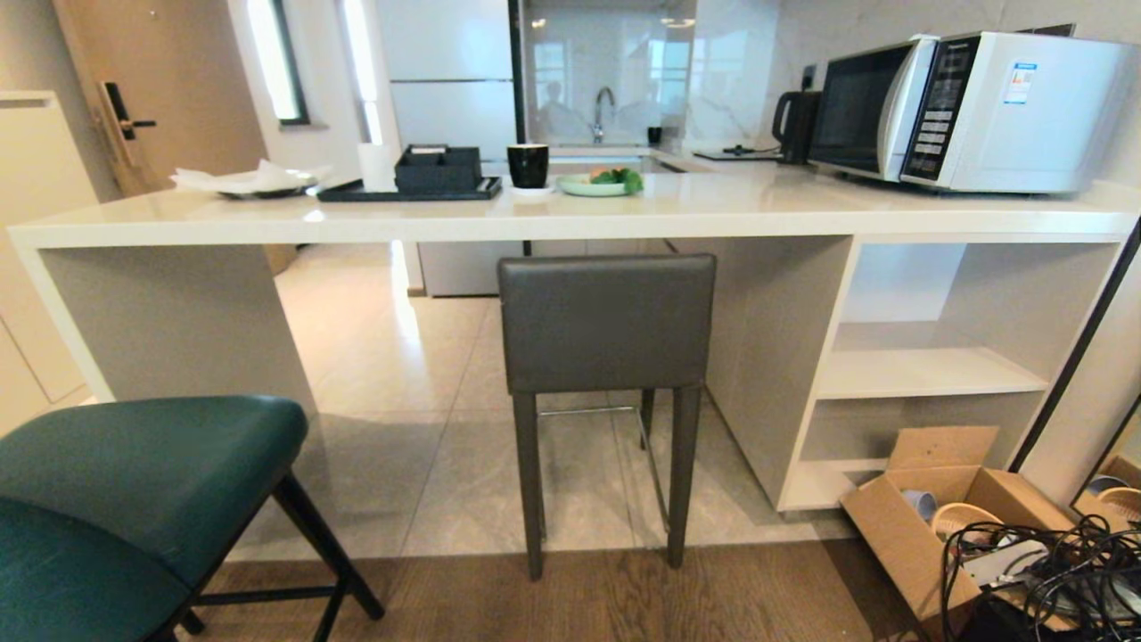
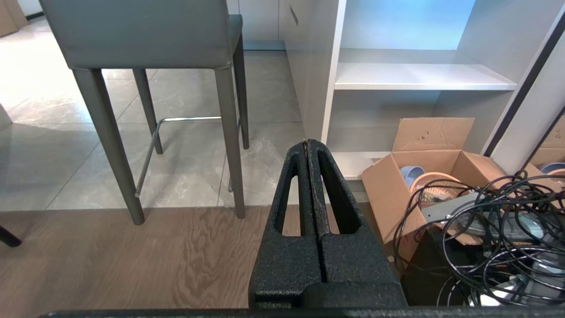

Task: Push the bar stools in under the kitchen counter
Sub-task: Push the blue chair back under the dining table

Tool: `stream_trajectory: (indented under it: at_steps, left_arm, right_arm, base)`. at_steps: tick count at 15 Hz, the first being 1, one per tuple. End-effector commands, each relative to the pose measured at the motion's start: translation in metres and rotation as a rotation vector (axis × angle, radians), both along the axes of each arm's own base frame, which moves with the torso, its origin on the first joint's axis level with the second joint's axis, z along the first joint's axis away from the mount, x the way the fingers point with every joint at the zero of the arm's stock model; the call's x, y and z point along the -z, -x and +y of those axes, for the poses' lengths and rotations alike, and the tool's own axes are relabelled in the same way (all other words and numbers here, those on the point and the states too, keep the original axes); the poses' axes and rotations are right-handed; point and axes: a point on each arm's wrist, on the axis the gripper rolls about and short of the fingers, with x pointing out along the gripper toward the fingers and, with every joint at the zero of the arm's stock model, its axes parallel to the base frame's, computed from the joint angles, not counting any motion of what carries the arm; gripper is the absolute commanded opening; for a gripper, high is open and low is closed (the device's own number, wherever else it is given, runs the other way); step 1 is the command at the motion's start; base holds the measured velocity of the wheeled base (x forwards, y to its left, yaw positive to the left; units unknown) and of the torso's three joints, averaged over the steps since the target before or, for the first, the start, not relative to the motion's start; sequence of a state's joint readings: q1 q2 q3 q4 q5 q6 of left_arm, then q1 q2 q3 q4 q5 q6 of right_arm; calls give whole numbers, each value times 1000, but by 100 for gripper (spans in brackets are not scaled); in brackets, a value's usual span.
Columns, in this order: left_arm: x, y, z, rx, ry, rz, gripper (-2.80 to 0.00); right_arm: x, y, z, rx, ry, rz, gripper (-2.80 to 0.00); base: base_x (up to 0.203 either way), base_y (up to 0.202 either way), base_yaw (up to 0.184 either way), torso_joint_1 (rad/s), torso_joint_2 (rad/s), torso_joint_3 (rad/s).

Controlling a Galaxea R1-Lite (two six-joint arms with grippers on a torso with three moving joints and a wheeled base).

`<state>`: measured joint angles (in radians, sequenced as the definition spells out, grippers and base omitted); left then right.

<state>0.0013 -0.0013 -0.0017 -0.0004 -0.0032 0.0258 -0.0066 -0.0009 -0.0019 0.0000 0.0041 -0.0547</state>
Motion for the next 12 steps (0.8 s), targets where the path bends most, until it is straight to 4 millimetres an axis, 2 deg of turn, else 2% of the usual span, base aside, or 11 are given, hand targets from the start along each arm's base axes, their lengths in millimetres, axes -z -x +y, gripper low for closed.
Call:
stream_trajectory:
  at_steps: [1, 6, 12]
  left_arm:
    - [0, 0, 0, 0, 0, -1, -280]
    - [0, 0, 0, 1, 0, -3, -280]
    - [0, 0, 0, 1, 0, -4, -280]
  right_arm:
    - [0, 0, 0, -1, 1, 1, -280]
    - [0, 0, 0, -1, 1, 1, -280]
    - [0, 0, 0, -1, 1, 1, -280]
  base:
    - [0, 0, 0, 0, 0, 0]
    - [0, 0, 0, 0, 0, 0]
    - [0, 179, 2, 3, 4, 1]
